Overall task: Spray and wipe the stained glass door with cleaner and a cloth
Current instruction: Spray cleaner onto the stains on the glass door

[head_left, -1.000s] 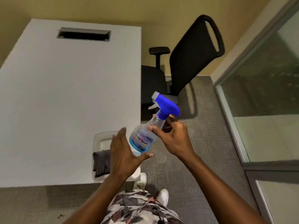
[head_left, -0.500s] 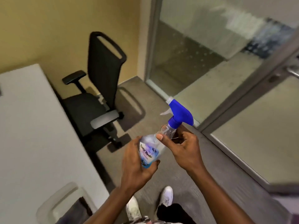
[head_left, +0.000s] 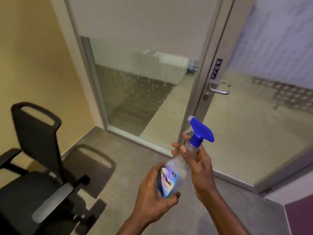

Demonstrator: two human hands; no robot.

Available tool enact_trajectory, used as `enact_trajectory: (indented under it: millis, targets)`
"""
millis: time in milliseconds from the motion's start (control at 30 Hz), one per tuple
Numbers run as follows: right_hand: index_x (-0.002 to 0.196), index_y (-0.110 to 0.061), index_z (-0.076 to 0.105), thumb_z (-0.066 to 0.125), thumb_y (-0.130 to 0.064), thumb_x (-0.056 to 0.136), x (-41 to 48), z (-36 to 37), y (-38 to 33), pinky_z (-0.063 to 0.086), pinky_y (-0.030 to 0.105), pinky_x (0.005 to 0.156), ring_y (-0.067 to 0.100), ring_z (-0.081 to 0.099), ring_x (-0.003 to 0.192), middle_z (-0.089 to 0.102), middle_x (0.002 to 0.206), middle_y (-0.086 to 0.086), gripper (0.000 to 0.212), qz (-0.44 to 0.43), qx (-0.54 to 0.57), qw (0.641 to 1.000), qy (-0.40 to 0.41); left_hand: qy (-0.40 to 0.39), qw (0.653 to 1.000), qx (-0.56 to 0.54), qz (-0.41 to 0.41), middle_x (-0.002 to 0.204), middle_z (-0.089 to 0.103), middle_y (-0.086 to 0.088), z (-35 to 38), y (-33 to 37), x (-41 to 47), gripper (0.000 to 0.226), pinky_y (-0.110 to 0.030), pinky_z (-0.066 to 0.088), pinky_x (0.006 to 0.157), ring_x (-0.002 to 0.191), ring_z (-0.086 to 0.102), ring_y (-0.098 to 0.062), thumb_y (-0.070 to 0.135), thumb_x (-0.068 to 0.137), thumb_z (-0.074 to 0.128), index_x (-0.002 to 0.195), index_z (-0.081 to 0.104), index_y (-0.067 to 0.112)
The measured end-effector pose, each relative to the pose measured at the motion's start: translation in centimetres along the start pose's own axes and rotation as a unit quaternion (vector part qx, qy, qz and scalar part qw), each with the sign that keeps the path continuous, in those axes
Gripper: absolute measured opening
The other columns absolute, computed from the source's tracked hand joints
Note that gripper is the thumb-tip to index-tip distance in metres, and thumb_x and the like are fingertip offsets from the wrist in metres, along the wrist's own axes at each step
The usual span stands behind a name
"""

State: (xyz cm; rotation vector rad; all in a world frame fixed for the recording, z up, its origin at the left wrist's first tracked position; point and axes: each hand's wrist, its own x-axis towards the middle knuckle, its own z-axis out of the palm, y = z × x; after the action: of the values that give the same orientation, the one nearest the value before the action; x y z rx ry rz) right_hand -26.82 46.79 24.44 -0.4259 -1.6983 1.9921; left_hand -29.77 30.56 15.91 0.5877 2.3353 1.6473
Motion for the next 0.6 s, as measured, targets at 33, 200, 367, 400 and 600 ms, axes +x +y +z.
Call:
enact_trajectory:
  millis: [33, 200, 367, 400, 600]
  targets:
    - [0.131, -0.025, 0.071, 0.074, -0.034, 0.092, 1.2, -0.8, -0.6, 0.059, 0.052, 0.104, 0.038, 0.079, 0.108, 0.078, 0.127, 0.018, 0.040, -0.009, 0.015, 1.000, 0.002, -0.017, 1.000, 0.004, 0.012, 0.128, 0.075, 0.021, 0.8, 0.7, 1.4, 0.090, -0.032, 0.065, 0.097, 0.116, 0.076, -0.006, 0.037, 0.063, 0.098, 0.140, 0.054, 0.051]
    - [0.138, -0.015, 0.063, 0.066, -0.030, 0.102, 6.9, -5.0, -2.8, 0.058, 0.056, 0.091, 0.036, 0.076, 0.088, 0.080, 0.111, 0.023, 0.039, -0.047, 0.050, 0.997, 0.028, -0.088, 0.993, 0.017, 0.077, 0.127, 0.071, 0.037, 5.2, 4.7, 8.2, 0.094, -0.007, 0.056, 0.088, 0.115, 0.073, 0.008, 0.041, 0.063, 0.097, 0.133, 0.045, 0.078]
    - [0.137, -0.023, 0.066, 0.069, -0.038, 0.101, 12.2, -9.8, -5.2, 0.061, 0.046, 0.086, 0.028, 0.073, 0.081, 0.081, 0.109, 0.021, 0.039, -0.082, 0.041, 0.994, 0.064, -0.163, 0.981, 0.016, 0.106, 0.131, 0.073, 0.030, 9.9, 8.6, 14.9, 0.094, -0.013, 0.057, 0.101, 0.125, 0.070, 0.003, 0.047, 0.063, 0.092, 0.147, 0.052, 0.056]
    - [0.137, -0.027, 0.066, 0.072, -0.044, 0.099, 13.2, -10.8, -5.8, 0.062, 0.042, 0.085, 0.026, 0.071, 0.080, 0.081, 0.109, 0.020, 0.042, -0.094, 0.036, 0.993, 0.068, -0.175, 0.978, 0.017, 0.113, 0.132, 0.073, 0.027, 10.9, 9.4, 16.2, 0.095, -0.015, 0.057, 0.102, 0.127, 0.070, -0.001, 0.046, 0.063, 0.091, 0.150, 0.053, 0.050]
    - [0.133, -0.032, 0.071, 0.075, -0.051, 0.095, 19.7, -16.3, -10.5, 0.061, 0.035, 0.081, 0.023, 0.063, 0.078, 0.081, 0.109, 0.018, 0.042, -0.148, 0.010, 0.983, 0.108, -0.241, 0.955, 0.002, 0.173, 0.135, 0.072, 0.025, 16.8, 14.6, 24.0, 0.094, -0.018, 0.059, 0.103, 0.130, 0.069, -0.005, 0.040, 0.068, 0.089, 0.154, 0.051, 0.050]
